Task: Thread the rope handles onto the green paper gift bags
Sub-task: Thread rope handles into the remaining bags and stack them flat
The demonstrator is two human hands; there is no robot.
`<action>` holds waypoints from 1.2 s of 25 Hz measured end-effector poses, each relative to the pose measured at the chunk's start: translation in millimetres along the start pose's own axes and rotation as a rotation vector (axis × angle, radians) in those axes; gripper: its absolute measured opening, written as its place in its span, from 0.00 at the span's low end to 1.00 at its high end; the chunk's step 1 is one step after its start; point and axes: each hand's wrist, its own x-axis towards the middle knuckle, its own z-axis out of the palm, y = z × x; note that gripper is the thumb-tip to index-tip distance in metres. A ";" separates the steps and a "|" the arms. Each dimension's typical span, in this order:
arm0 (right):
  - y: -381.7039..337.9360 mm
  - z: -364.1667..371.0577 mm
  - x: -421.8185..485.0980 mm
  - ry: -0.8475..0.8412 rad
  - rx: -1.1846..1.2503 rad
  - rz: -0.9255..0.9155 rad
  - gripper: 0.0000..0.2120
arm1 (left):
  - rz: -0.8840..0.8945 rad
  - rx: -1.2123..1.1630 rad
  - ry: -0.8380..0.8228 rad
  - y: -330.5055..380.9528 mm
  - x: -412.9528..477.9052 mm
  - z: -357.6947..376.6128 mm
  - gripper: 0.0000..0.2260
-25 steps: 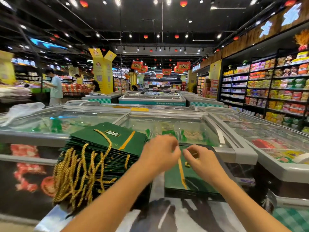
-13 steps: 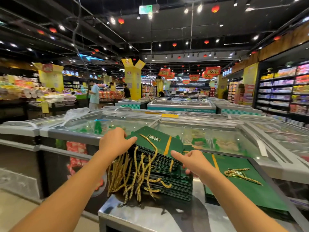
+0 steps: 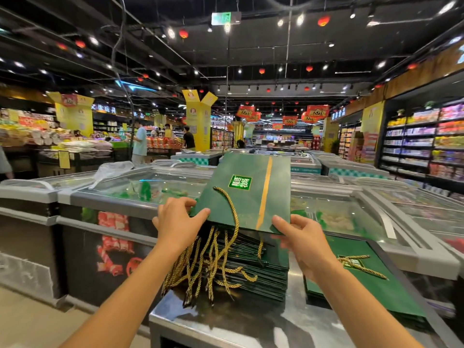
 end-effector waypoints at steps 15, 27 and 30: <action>-2.4 -151.1 -99.5 0.258 0.020 0.005 0.04 | -0.061 -0.772 -0.515 86.1 -111.8 29.7 0.05; 57.1 -204.6 -136.2 0.437 -1.054 -0.058 0.16 | 0.006 -0.442 -0.697 60.7 -171.7 114.4 0.09; 67.1 -189.2 -141.0 0.454 -1.202 -0.251 0.14 | -0.001 -0.422 -0.707 60.1 -170.3 113.6 0.10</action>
